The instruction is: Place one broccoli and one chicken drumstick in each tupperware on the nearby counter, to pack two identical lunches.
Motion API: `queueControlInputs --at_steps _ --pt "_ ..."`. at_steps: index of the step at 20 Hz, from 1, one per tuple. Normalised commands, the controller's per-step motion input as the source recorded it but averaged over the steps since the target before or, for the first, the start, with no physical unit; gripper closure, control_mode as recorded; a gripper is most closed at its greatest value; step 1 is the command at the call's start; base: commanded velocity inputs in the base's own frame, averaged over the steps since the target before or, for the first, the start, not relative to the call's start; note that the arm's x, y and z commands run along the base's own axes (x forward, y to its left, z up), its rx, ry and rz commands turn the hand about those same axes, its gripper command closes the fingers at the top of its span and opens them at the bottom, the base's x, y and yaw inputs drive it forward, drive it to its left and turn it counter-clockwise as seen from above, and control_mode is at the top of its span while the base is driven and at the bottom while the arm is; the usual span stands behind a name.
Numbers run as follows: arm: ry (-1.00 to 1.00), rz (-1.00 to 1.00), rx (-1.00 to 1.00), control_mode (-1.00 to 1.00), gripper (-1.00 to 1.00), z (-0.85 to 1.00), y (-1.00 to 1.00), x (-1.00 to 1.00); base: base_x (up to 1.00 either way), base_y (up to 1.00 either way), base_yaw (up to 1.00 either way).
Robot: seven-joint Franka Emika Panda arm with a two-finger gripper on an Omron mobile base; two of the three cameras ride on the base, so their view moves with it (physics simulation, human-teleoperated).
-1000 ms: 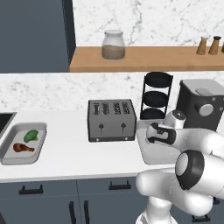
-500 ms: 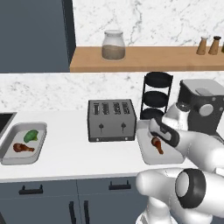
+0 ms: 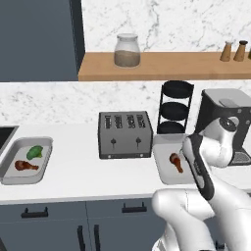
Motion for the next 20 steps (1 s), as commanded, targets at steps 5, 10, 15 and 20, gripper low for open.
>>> queueControlInputs --at_steps 5,10,15,20 --pt "-0.27 0.0 0.0 -1.0 -1.0 0.04 -0.19 -0.99 0.0 0.0 0.0" --pt "-0.17 0.0 0.09 -1.0 -1.0 0.03 -0.3 -0.49 0.0 0.0 0.0" --pt "-0.03 0.0 0.07 -1.0 -1.0 0.0 -0.35 -0.37 0.0 0.0 0.0" --pt "-0.01 0.0 0.02 -1.0 -1.0 0.0 -0.26 -0.28 0.0 0.0 0.0"
